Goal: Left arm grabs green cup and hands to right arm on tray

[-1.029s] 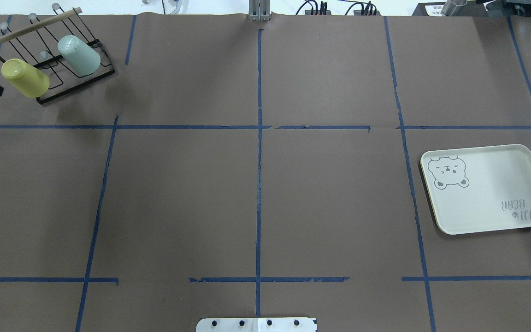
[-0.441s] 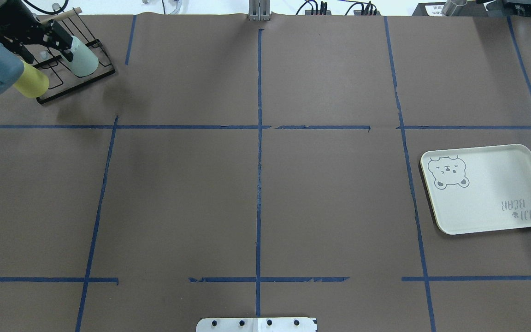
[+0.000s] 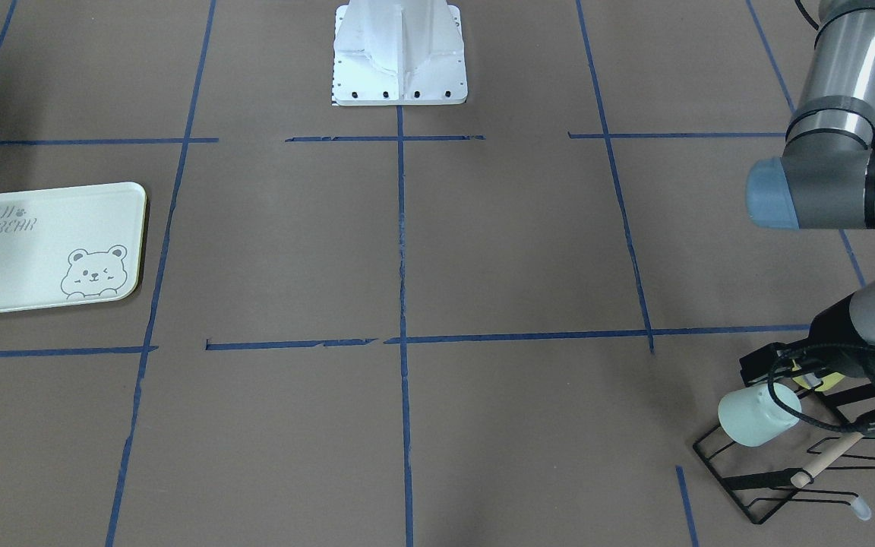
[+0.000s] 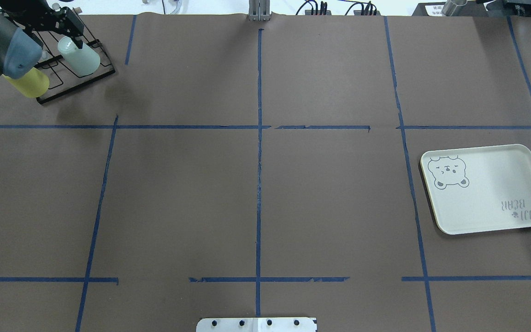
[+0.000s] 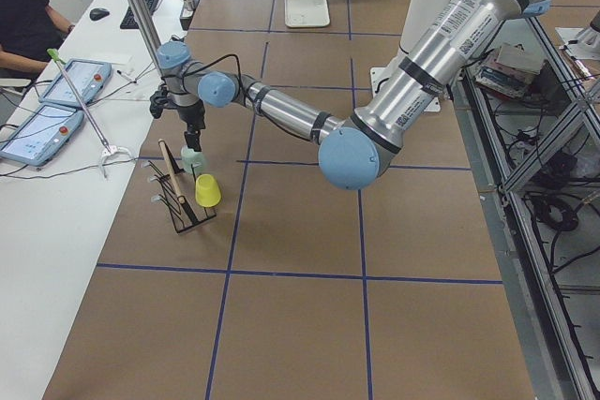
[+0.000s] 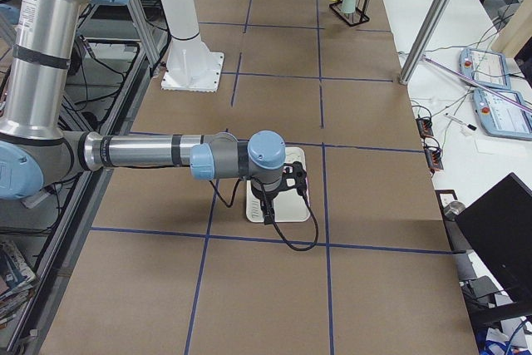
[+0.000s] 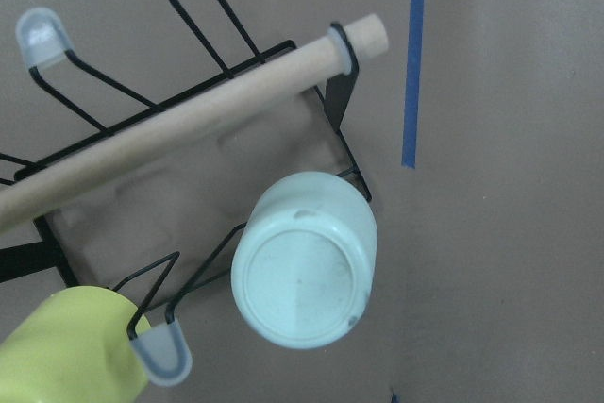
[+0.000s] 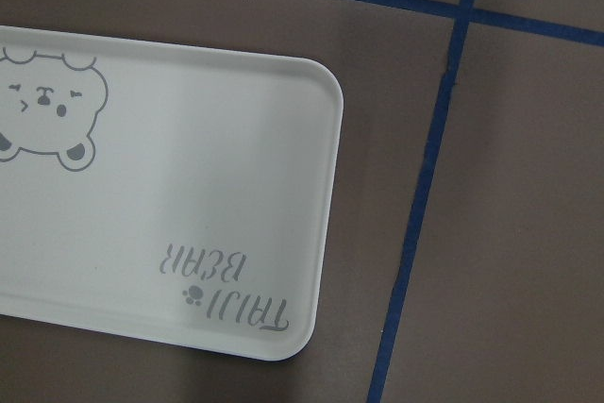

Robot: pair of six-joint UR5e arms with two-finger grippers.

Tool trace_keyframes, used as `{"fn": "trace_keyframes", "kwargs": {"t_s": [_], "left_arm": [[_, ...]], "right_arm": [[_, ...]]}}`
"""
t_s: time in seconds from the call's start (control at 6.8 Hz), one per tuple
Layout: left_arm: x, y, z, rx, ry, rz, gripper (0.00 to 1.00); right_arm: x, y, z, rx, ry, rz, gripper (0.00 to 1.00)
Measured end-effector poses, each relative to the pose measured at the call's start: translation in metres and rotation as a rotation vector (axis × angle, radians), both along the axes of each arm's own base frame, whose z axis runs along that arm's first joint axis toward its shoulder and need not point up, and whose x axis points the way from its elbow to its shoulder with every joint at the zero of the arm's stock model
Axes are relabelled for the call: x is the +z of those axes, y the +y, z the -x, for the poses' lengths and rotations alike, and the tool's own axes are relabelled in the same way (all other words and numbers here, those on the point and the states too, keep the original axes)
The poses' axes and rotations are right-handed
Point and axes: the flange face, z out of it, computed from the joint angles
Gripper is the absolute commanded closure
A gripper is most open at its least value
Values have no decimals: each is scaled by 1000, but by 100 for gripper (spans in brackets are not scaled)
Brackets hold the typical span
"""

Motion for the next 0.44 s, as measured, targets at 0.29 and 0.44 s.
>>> {"fn": "trace_keyframes", "kwargs": {"t_s": [0.29, 0.44], "left_arm": [[16, -12, -9, -4, -15, -4, 2], [19, -15, -12, -2, -17, -3, 2]], "right_arm": [[0, 0, 0, 0, 0, 0, 0], [0, 0, 0, 0, -1, 0, 0]]}}
